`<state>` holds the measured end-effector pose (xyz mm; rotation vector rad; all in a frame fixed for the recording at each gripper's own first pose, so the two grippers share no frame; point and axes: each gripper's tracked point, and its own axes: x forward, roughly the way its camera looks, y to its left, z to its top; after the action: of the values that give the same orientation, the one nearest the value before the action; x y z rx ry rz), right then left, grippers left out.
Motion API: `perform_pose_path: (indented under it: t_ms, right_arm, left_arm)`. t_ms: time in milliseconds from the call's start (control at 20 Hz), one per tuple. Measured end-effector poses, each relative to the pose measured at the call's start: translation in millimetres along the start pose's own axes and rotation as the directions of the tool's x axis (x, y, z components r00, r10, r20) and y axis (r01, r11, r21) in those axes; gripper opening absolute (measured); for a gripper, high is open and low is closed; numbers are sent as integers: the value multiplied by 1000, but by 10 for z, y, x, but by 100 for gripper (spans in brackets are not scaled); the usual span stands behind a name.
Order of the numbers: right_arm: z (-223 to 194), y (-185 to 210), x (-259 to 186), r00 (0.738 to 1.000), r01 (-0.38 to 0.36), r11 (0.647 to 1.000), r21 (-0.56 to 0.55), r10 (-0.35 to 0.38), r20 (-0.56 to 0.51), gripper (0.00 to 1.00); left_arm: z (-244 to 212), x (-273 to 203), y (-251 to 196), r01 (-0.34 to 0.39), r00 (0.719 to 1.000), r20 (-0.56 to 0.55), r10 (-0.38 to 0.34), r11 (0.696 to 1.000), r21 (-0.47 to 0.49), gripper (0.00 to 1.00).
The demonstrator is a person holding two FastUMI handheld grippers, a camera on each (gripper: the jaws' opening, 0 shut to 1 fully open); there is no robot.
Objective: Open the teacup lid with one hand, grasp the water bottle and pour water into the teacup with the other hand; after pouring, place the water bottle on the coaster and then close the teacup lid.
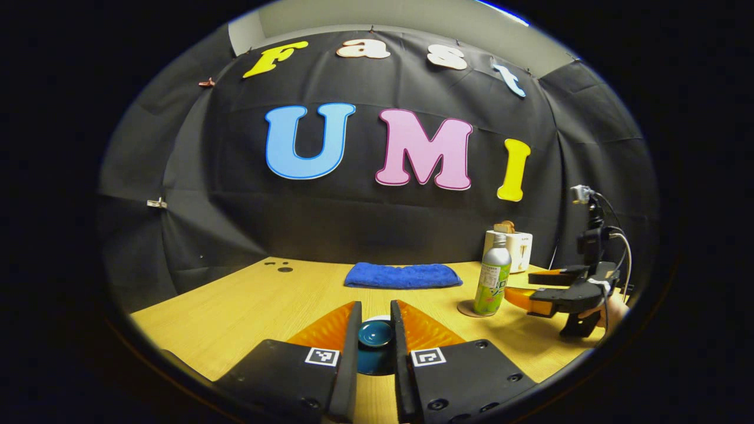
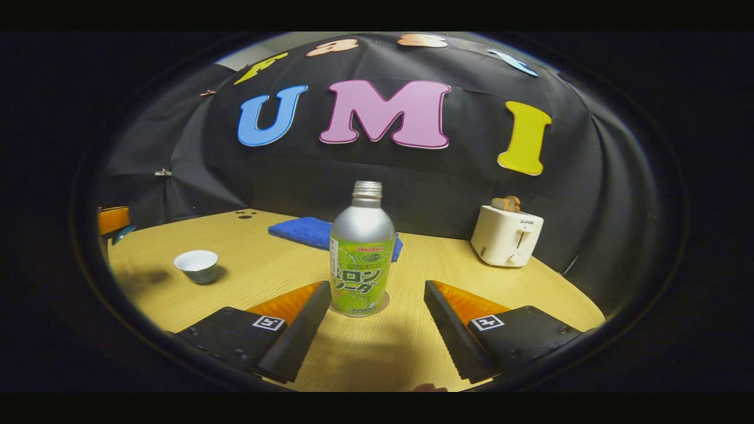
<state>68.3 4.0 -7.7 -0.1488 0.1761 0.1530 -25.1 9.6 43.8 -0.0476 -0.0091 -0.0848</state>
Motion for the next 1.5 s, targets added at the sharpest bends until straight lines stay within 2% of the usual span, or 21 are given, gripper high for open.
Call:
perform_pose_path:
  t_ms: [200, 650, 900, 950, 1000, 1200, 1250, 1500]
  right_arm:
    - [78, -129, -306, 999, 14, 1000, -1, -14, 38, 98]
    - [-57, -105, -441, 998, 3, 999, 47, -6, 64, 98]
    - [-145, 73, -414, 998, -45, 997, 69, 43, 42, 98]
    - [-157, 117, -420, 998, -55, 996, 67, 52, 42, 98]
    - [-157, 165, -414, 997, -64, 996, 63, 62, 42, 98]
    - [-206, 286, -369, 996, -89, 995, 32, 88, 33, 98]
    - [-218, 305, -366, 995, -92, 995, 32, 91, 31, 98]
    - [-235, 392, -405, 992, -124, 990, 64, 123, 33, 98]
  left_arm:
    - [-37, 333, -59, 44, 999, -15, -44, 999, -5, 30]
    - [-504, 988, -195, 134, 980, -146, -139, 990, -46, 30]
    - [-690, 1166, -179, 129, 972, -197, -126, 992, 1, 30]
    - [-719, 1173, -180, 131, 970, -208, -126, 991, 13, 34]
    - [-740, 1174, -191, 134, 968, -215, -127, 991, 21, 31]
    - [-820, 1204, -158, 116, 964, -246, -99, 992, 55, 31]
    - [-824, 1221, -145, 111, 965, -247, -92, 992, 63, 29]
    - [-824, 1201, -161, 112, 965, -246, -88, 990, 83, 37]
